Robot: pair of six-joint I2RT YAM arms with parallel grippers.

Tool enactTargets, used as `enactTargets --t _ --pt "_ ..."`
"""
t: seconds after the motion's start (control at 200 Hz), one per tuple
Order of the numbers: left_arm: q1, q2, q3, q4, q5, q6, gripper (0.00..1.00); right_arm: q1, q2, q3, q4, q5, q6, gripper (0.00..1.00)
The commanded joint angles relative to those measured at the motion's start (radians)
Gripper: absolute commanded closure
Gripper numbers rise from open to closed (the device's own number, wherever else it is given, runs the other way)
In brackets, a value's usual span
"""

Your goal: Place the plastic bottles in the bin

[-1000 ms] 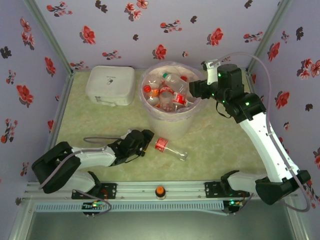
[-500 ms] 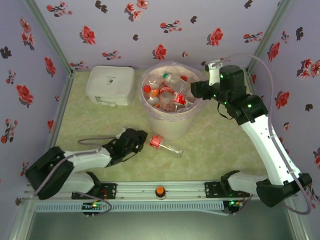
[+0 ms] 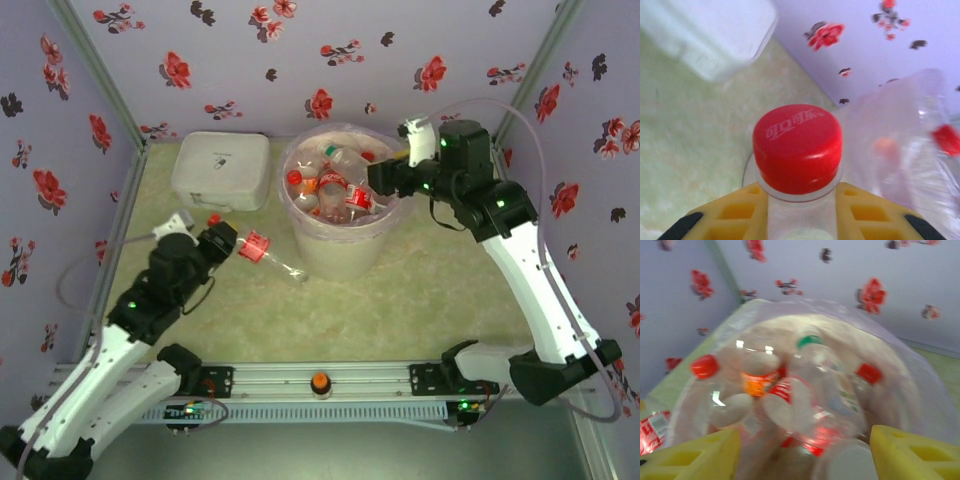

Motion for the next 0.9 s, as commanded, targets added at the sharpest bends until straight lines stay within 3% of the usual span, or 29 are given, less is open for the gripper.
enactTargets --t 0.0,0.14,0.26,0.415,0.64,0.745,0.895 --pt "0.014 0.037 0.212 -0.212 0.07 0.418 0.89 0.091 0.069 0.119 -0.073 -0.191 -0.087 0.3" --pt "0.014 0.185 0.469 -0.347 0.17 0.633 0.88 0.191 0.158 0.231 -0.139 -0.28 -0.163 0.27" --pt "0.013 0.276 0.62 -0.373 0.299 0.735 0.88 0.247 0.228 0.285 -0.143 -0.305 -0.169 0.2" --pt "0.015 0.342 0.737 -0.345 0.384 0.78 0.89 0.306 0.323 0.341 -0.147 -0.322 -0.153 0.07" --pt "0.015 0.41 0.786 -0.262 0.43 0.768 0.9 0.34 0.375 0.327 -0.078 -0.398 -0.129 0.02" --pt "0.015 0.414 0.764 -0.193 0.452 0.74 0.9 0.34 0.382 0.299 -0.008 -0.425 -0.096 0.05" --pt "0.016 0.408 0.736 -0.147 0.455 0.724 0.9 0.338 0.382 0.277 0.046 -0.441 -0.071 0.33"
